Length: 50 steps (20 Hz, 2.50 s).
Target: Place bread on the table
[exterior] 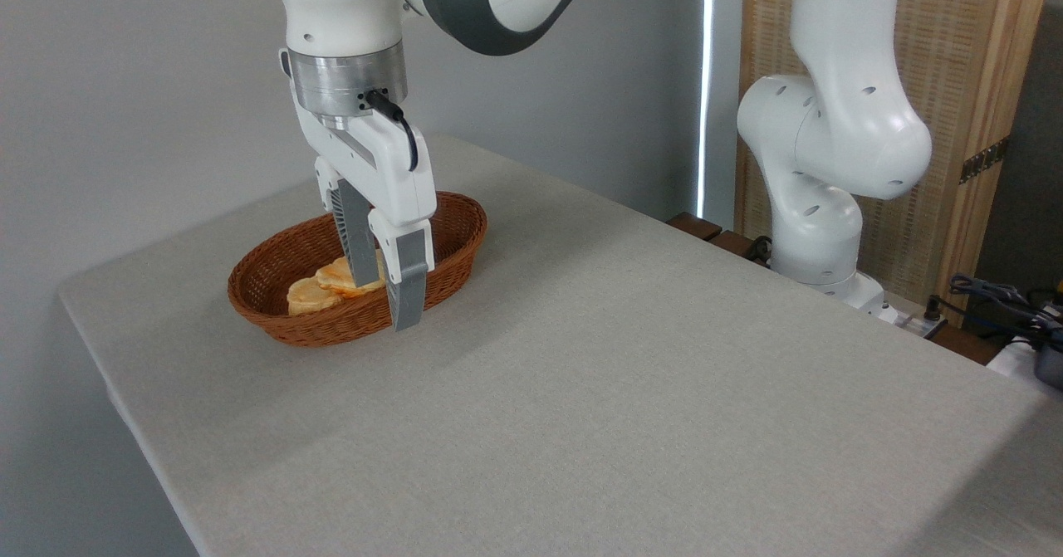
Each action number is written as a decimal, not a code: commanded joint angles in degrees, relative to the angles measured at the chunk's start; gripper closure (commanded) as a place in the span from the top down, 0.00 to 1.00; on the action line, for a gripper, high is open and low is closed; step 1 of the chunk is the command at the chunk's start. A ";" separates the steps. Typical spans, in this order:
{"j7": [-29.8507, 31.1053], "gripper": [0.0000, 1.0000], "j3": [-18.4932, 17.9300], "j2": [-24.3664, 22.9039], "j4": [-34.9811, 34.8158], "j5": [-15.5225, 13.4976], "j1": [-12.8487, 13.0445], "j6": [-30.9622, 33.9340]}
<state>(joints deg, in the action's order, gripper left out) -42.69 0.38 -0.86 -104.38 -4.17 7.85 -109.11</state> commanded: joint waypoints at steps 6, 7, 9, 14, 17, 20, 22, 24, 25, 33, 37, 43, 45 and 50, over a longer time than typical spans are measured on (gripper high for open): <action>0.24 1.00 -0.11 -0.11 0.23 -0.14 0.41 1.44; 0.24 1.00 -0.11 -0.11 0.23 -0.23 0.41 1.44; 0.24 1.00 -0.11 -0.11 0.23 -0.23 0.41 1.44; 0.15 1.00 -0.20 -0.11 0.23 -0.14 0.41 1.44; 0.15 1.00 -0.20 -0.11 0.23 -0.14 0.41 1.44; 0.24 1.00 -0.20 -0.11 0.23 -0.14 0.41 1.44; 0.15 1.00 -0.11 -0.11 0.23 -0.14 0.41 1.44; 0.15 1.00 -0.20 -0.11 0.23 -0.14 0.41 1.44; 0.15 1.00 -0.20 -0.11 0.23 -0.14 0.41 1.44; 0.23 1.00 -0.11 -0.02 0.23 -0.14 0.50 1.44; 0.41 1.00 -0.02 -0.02 0.23 -0.14 0.50 1.53; 0.41 1.00 1.20 0.24 0.23 -0.23 0.50 1.44; 0.85 1.00 1.47 0.24 0.23 -0.49 0.50 1.00; 10.15 1.00 5.94 1.03 0.23 -6.20 0.68 -2.86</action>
<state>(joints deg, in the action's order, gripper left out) -37.35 3.94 -0.56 -104.47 -8.45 8.26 -109.80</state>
